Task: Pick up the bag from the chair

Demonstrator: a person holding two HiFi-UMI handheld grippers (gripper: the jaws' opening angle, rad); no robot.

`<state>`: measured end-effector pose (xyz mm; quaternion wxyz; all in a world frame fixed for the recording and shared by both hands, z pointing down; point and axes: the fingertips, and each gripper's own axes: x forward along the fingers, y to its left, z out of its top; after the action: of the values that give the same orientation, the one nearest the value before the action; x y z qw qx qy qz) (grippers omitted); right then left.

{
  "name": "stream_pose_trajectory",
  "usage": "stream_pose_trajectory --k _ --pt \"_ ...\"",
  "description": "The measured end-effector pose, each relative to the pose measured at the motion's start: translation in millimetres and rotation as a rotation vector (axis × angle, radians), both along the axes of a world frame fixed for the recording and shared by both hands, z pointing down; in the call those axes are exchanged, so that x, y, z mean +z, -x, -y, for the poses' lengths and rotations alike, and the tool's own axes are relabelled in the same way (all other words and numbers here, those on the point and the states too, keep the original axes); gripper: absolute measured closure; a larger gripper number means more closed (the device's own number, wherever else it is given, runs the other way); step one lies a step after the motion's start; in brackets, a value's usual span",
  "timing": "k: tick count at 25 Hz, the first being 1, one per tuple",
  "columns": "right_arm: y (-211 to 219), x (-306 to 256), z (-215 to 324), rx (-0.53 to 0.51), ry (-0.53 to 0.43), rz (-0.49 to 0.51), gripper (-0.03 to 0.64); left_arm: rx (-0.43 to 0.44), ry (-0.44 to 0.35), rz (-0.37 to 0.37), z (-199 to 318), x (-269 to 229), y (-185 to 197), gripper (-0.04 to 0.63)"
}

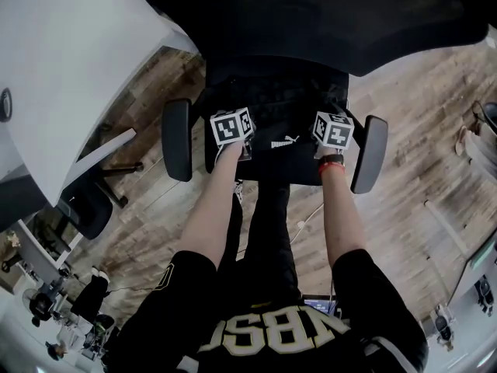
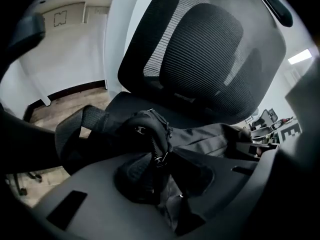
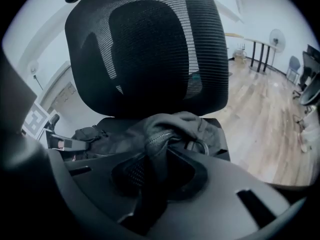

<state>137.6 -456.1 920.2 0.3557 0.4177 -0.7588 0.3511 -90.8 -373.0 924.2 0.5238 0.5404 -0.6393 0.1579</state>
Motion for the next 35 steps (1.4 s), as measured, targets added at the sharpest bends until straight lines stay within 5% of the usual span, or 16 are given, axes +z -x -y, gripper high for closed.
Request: stream_pose_trajectory --k 18,35 --pt "0.5 -131.4 -61.8 0.120 -0.074 0.089 0.557 0.072 -0.217 0.055 -33.3 -141.3 6.7 0.515" --pt "4.4 -317.5 -112.4 0.159 -0.324 0.170 0.555 0.103 -0.483 0.180 -71.1 -335.4 7.3 0.515"
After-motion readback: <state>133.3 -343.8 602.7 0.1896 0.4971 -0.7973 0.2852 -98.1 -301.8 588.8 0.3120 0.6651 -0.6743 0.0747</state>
